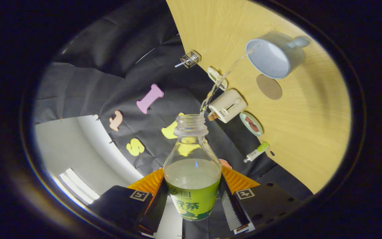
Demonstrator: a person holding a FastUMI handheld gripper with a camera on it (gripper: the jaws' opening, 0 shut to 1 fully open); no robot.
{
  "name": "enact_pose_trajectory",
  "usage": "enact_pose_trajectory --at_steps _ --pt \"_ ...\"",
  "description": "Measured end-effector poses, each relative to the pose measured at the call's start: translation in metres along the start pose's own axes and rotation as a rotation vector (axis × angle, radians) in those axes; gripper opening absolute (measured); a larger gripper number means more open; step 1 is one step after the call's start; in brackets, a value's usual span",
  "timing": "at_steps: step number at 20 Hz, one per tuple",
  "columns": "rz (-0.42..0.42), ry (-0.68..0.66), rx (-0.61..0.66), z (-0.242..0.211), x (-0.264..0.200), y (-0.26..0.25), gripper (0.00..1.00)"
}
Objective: Take the bottle from table, then pour the juice into the cup, finally place the bottle on the coaster
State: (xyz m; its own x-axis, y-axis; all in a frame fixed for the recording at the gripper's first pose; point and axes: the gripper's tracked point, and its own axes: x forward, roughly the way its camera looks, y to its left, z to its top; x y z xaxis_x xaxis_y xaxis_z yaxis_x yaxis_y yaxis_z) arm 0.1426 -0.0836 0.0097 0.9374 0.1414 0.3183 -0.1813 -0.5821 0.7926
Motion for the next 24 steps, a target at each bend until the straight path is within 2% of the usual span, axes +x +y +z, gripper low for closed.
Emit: enact_pose_trajectory --at_steps 8,11,15,24 --pt "-0.02 0.023 0.058 -0.007 0.015 -0.011 0.79" --pt "-0.001 0.018 0.075 -0.004 0.016 -0.008 0.79" --pt "0.068 0.015 0.119 0.001 0.012 0.006 0.79" --pt "0.113 -0.022 0.147 0.02 0.008 0.021 0.79"
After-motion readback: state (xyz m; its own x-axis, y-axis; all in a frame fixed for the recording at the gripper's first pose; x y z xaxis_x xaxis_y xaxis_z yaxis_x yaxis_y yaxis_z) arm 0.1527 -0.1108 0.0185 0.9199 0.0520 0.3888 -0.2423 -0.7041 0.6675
